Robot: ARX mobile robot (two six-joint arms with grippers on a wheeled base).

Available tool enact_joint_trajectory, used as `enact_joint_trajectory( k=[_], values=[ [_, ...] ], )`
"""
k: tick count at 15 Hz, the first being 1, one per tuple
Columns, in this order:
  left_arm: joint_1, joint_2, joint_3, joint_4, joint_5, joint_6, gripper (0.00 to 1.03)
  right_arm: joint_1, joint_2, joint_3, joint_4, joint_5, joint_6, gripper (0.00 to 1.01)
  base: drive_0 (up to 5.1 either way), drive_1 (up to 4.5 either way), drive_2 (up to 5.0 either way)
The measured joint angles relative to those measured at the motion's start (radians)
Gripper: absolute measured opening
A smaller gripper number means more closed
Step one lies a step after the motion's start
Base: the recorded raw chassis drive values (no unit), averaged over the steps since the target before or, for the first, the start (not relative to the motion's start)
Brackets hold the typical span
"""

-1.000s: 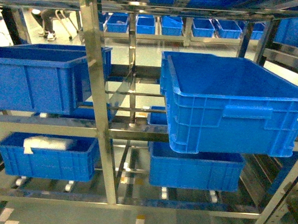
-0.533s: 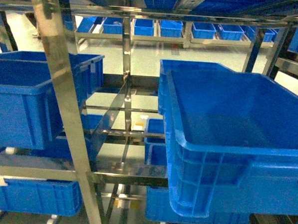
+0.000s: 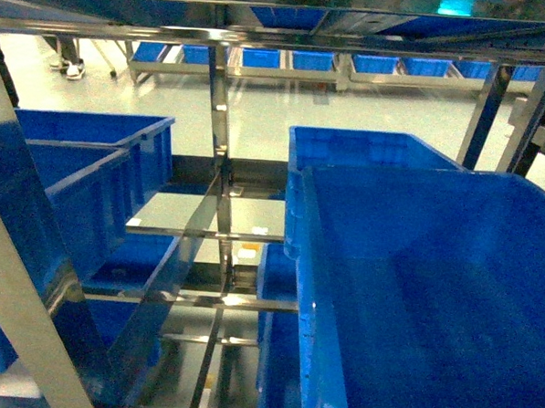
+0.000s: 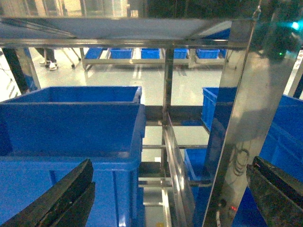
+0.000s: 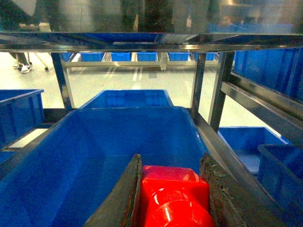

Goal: Pick red block from blue box to shelf

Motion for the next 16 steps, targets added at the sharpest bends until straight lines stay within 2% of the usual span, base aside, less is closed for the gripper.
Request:
enact_joint_trajectory(
  k=[16],
  values=[
    [0.0, 0.0, 0.0, 0.004, 0.0, 0.0, 0.98, 0.0, 0.0, 0.0, 0.002, 0.0, 0.0, 0.29, 0.0, 0.0, 0.0]
  ],
)
